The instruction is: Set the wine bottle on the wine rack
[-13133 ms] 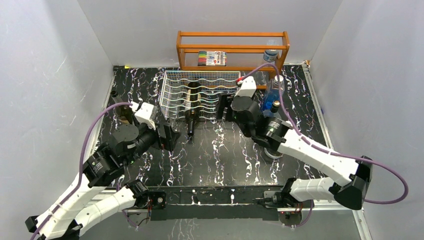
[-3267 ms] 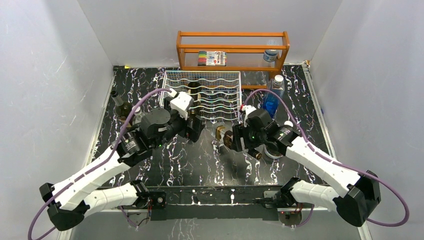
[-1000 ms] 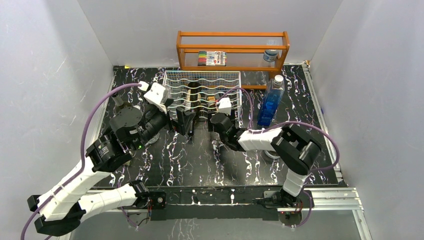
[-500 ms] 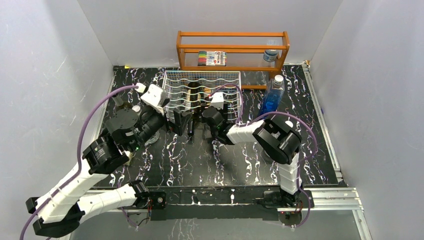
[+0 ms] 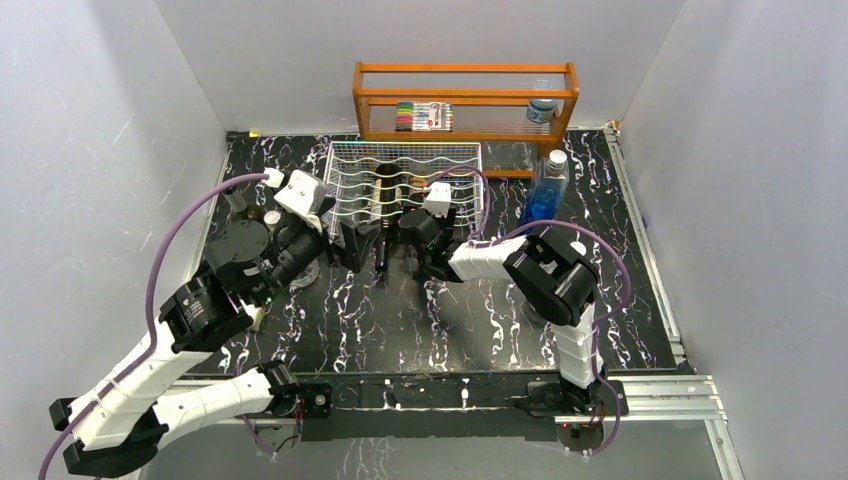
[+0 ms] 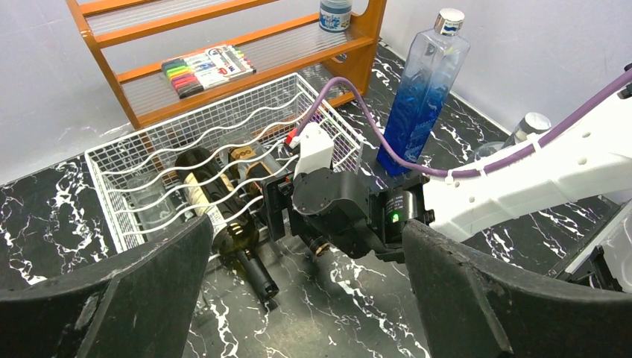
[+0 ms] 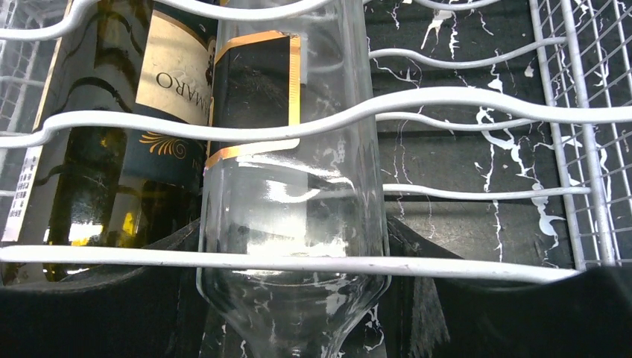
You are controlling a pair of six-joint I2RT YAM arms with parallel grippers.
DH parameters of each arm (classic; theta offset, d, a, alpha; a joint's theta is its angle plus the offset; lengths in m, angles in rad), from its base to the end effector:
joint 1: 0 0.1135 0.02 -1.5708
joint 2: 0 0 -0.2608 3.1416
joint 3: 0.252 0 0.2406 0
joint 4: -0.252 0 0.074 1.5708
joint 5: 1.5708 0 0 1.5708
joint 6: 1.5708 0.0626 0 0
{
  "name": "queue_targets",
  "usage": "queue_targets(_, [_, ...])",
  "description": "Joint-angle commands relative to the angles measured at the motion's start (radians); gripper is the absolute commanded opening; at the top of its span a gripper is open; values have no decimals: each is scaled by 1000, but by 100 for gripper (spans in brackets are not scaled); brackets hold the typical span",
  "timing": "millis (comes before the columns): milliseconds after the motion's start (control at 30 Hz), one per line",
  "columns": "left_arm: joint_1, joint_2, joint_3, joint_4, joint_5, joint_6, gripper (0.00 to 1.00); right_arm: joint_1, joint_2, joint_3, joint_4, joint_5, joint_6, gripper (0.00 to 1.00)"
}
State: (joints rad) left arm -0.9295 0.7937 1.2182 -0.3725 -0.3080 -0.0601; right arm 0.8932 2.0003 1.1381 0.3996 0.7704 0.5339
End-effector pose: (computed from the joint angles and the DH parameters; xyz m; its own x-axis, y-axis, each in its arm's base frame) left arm 0.1099 -0.1154 0.4570 -0.0039 -0.0904 -0.9959 0.5833 0.8087 -0.0757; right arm 0.3049 0.3094 0.1597 -0.3265 0.1767 -0.9285 -0.0026 0.9822 0.1879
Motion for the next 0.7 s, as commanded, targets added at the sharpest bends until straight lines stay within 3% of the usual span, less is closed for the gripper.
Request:
queue_targets(0, [1, -1, -5, 6, -9, -1, 98, -27, -17, 100, 46, 7, 99, 38])
queue_targets(267, [1, 16, 3, 11, -17, -3, 98, -28, -33, 73, 68, -20, 111, 60])
queue_targets(433, [1, 20, -3, 12, -16, -6, 98, -27, -58, 60, 59, -28, 93, 82])
queue_targets(667, [1, 24, 0, 25, -35, -18, 98, -27, -126, 6, 86, -58, 72, 97])
